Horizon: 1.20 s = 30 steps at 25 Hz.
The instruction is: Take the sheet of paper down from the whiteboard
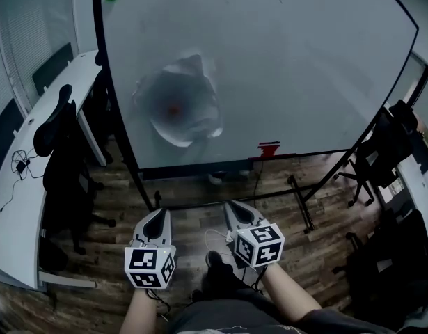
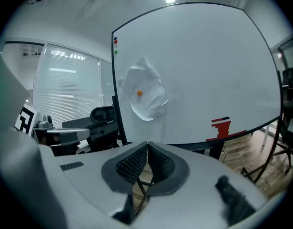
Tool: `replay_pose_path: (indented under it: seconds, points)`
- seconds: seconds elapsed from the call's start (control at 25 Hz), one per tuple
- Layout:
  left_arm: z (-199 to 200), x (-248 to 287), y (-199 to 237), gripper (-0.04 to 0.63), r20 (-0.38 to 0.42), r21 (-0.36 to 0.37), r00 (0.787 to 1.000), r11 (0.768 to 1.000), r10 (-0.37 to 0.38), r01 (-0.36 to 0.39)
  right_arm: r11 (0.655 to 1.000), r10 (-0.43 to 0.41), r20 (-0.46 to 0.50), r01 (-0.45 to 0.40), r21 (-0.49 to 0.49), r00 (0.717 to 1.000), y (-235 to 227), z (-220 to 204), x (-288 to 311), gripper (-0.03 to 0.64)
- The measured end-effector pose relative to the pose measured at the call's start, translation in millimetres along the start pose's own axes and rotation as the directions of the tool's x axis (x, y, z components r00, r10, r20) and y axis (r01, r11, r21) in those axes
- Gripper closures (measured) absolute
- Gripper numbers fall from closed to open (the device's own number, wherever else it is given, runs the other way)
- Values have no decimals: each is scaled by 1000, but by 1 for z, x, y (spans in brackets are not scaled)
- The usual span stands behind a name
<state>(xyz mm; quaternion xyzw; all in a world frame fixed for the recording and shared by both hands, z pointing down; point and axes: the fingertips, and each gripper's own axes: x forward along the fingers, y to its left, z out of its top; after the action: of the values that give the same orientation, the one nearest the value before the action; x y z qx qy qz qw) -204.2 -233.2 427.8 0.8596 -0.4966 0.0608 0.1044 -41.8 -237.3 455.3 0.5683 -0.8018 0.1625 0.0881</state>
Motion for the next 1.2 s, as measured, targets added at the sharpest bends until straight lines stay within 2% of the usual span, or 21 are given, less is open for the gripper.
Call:
replay_pose_path:
  seconds: [0.4,0.64,0.96,1.04,1.2]
  points:
    - [14,17,19,583,13,14,1000,1000,21,-21,1000,20,33,-19,-6,999,-3,30,37,594]
    - [23,44,26,583,-10,29,1000,1000,9,-9,1000,24,38,-24,7,999,-15,47,69,592]
    - [48,90,41,581,16,50,1000,999,17,-17,999,32,39,-33,25,999,-37,72,113,590]
    - [53,101,42,582,18,55,1000,998,12,-13,998,35,74,-38,47,997,-42,84,121,576]
    - [61,117,45,581,18,65,1000,998,10,-11,993,47,117,-59,103,992,-50,101,138,503]
